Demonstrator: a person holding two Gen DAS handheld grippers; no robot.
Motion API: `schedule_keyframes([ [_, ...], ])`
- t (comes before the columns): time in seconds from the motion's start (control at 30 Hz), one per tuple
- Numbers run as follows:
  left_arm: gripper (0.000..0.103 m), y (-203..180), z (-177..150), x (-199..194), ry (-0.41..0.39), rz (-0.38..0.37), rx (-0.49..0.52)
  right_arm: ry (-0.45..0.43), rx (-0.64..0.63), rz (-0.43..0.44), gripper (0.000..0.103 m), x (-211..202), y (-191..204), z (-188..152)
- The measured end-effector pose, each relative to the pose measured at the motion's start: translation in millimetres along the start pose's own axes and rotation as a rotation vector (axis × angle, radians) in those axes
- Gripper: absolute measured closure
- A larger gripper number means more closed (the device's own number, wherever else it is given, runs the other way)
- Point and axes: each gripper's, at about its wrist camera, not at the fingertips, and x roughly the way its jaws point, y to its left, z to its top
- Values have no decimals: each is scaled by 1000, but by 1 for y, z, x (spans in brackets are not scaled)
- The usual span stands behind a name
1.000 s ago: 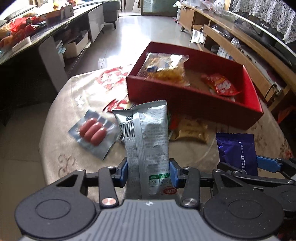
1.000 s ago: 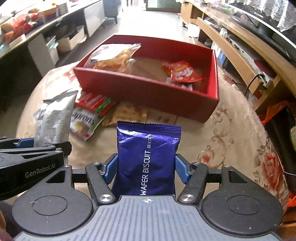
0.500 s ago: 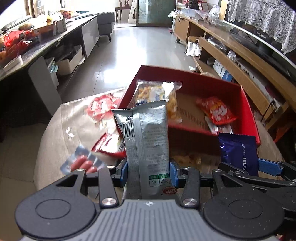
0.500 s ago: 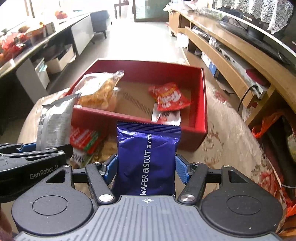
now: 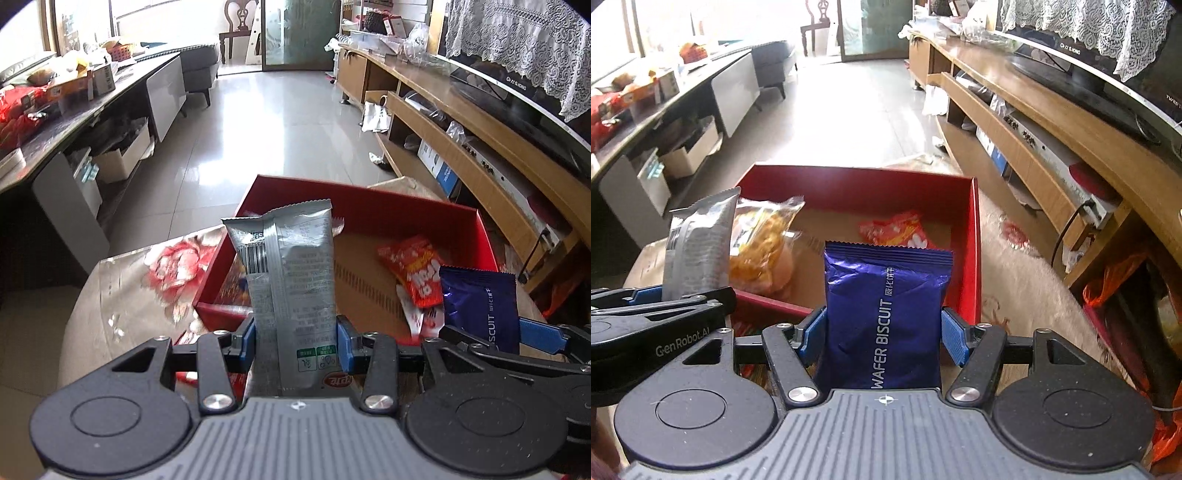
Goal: Organize snacks
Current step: 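Carry the silver pouch and Wafer Biscuit pack over the red box with both tools, then lower both packs into the box and open both tools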
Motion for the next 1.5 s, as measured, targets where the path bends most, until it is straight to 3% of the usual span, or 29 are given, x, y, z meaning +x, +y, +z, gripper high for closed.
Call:
schedule_keyframes([
  [0.57, 65, -16, 39, 42, -2, 12, 7, -9, 14, -17, 32, 36, -14, 37],
  [1.5, 60, -28, 47, 75, 14, 59, 64, 45, 11, -33, 31, 78, -18, 47],
])
